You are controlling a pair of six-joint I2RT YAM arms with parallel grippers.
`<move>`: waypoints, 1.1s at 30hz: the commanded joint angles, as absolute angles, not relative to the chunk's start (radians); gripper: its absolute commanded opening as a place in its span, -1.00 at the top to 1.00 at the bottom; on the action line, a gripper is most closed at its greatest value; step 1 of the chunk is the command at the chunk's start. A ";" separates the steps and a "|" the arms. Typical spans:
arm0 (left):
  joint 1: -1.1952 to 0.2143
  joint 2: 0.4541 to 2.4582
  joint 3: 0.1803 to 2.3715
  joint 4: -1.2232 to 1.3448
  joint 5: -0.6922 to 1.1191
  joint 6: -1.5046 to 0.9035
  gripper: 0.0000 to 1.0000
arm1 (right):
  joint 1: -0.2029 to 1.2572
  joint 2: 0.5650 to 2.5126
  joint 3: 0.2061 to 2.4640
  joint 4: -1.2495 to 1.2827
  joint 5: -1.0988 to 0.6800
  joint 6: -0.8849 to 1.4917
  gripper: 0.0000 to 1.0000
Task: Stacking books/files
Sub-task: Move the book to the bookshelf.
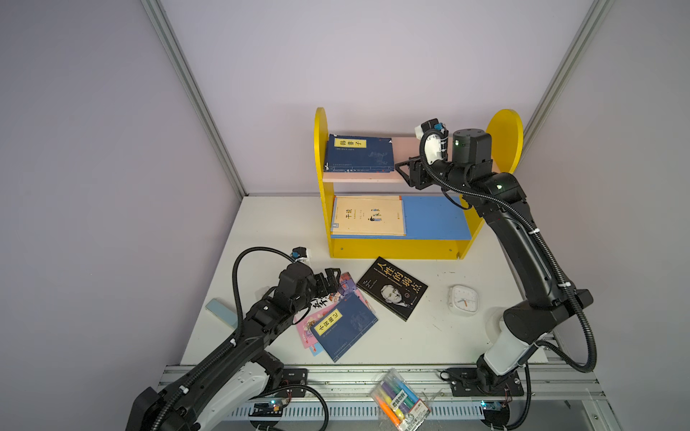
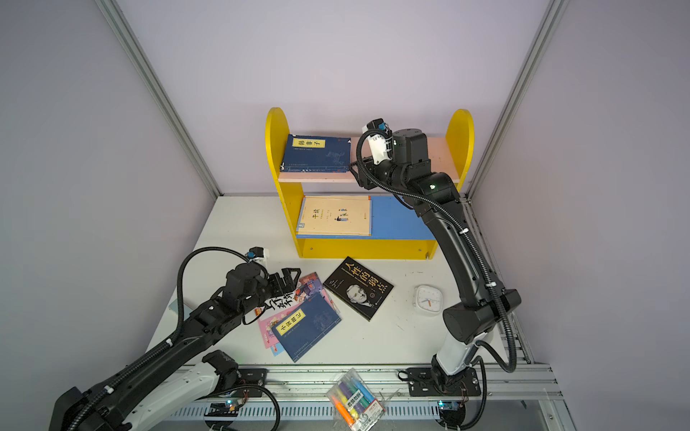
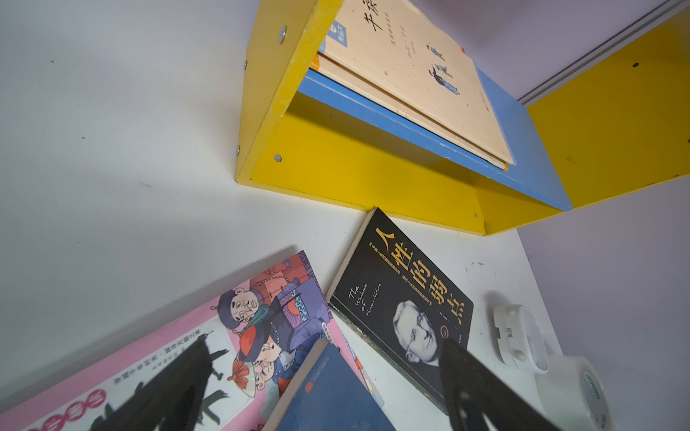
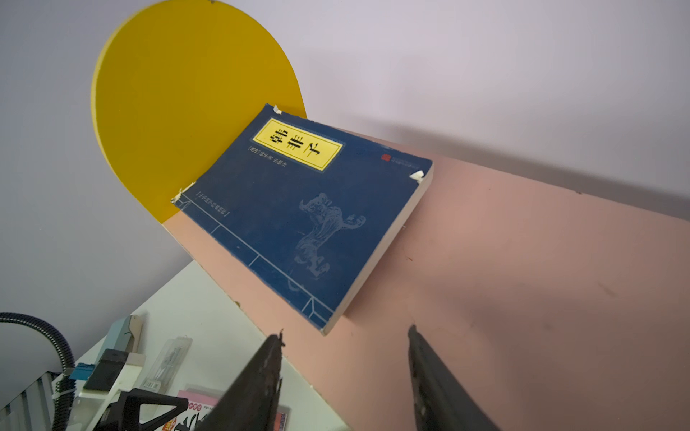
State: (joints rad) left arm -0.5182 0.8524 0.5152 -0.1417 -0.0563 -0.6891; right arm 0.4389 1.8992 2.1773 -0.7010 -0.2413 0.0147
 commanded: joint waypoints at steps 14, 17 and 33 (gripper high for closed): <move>-0.503 0.862 0.522 -0.141 -0.045 -0.677 -0.96 | 0.492 2.024 2.304 -0.780 -0.229 -0.003 0.00; -0.498 0.860 0.520 -0.140 -0.042 -0.677 -0.96 | 0.497 2.028 2.304 -0.769 -0.221 0.005 0.00; -0.487 0.863 0.504 -0.127 -0.034 -0.687 -0.96 | 0.506 2.039 2.306 -0.723 -0.236 0.049 0.01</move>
